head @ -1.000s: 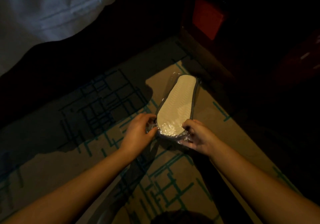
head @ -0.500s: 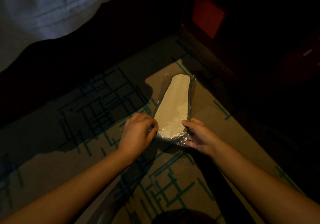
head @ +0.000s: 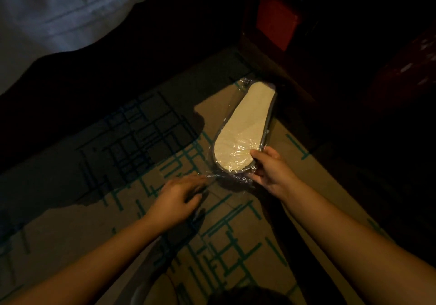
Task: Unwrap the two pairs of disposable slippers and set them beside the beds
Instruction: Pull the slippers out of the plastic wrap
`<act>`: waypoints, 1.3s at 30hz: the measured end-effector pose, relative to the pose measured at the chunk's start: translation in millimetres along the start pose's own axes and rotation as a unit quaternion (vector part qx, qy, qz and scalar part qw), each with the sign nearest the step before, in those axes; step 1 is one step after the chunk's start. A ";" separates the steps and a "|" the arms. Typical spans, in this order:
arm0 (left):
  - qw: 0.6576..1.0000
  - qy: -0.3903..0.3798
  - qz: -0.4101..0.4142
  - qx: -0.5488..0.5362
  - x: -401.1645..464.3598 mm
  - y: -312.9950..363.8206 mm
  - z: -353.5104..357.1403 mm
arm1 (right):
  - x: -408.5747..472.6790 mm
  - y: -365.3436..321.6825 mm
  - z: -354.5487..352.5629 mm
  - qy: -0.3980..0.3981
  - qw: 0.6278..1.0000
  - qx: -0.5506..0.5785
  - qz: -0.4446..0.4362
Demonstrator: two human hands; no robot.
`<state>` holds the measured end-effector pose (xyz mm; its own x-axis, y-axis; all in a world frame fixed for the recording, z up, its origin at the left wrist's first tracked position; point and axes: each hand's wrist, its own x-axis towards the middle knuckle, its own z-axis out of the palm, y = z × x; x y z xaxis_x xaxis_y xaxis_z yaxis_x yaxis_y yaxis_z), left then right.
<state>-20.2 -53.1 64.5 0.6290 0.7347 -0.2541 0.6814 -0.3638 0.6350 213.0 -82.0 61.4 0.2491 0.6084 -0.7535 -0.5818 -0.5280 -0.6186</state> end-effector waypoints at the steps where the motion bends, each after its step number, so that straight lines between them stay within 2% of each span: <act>1: 0.994 0.050 -0.051 -0.084 2.6 1.5 -2.8 | -0.3 -0.7 0.1 0.014 1.000 -0.013 -0.018; 3: 0.943 0.165 -0.163 -0.237 11.8 3.0 -16.3 | -0.8 -3.1 -1.8 0.016 0.998 -0.041 -0.039; 4: 0.907 0.184 -0.213 -0.313 17.8 3.1 -25.0 | -1.0 -3.6 -3.9 0.004 0.998 -0.056 -0.039; 5: 0.871 0.166 -0.255 -0.385 24.1 3.7 -32.9 | -1.4 -3.7 -5.0 -0.015 0.997 -0.069 -0.034; 7: 0.806 0.074 -0.311 -0.498 34.2 7.9 -39.9 | -1.7 -1.5 -4.6 -0.058 0.995 -0.074 -0.022; 8: 0.788 0.027 -0.321 -0.525 37.5 12.9 -39.2 | -3.0 -0.9 -2.8 -0.081 0.995 -0.062 -0.013; 10: 0.779 -0.045 -0.303 -0.547 41.2 24.6 -31.1 | -7.4 0.6 2.2 -0.115 0.992 -0.055 -0.008; 12: 0.772 -0.047 -0.296 -0.561 43.5 33.7 -22.6 | -11.0 1.2 8.6 -0.106 0.991 -0.082 -0.015; 14: 0.746 -0.023 -0.330 -0.578 45.0 33.1 -16.8 | -15.8 -0.2 15.0 0.013 0.989 -0.124 -0.080; 15: 0.733 -0.017 -0.345 -0.586 45.6 31.3 -15.0 | -19.4 -0.1 16.7 0.094 0.975 -0.136 -0.151; 16: 0.725 -0.012 -0.355 -0.590 45.9 27.7 -13.0 | -27.3 -0.5 17.8 0.145 0.955 -0.140 -0.216; 17: 0.717 -0.008 -0.362 -0.596 45.6 24.9 -11.0 | -35.1 2.5 18.2 0.154 0.945 -0.151 -0.244; 19: 0.697 0.008 -0.369 -0.615 44.3 21.9 -7.2 | -53.4 16.4 18.7 0.105 0.957 -0.182 -0.200; 22: 0.680 0.021 -0.367 -0.634 42.2 22.5 -0.6 | -70.8 38.7 19.7 0.031 0.989 -0.141 -0.033; 27: 0.674 0.004 -0.358 -0.646 39.1 31.2 10.2 | -58.1 39.8 30.4 0.037 0.995 0.030 0.089; 32: 0.687 0.003 -0.340 -0.642 43.4 31.2 16.7 | -48.2 37.6 36.9 0.060 0.987 0.121 0.089; 39: 0.675 -0.009 -0.305 -0.671 62.8 31.7 15.0 | -58.3 31.7 29.3 0.030 0.992 0.124 -0.006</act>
<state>46.5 -27.1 57.8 0.3971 0.5010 -0.7690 -0.1301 0.8601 0.4932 157.3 -116.9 92.3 0.2985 0.5733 -0.7630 -0.7489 -0.3549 -0.5596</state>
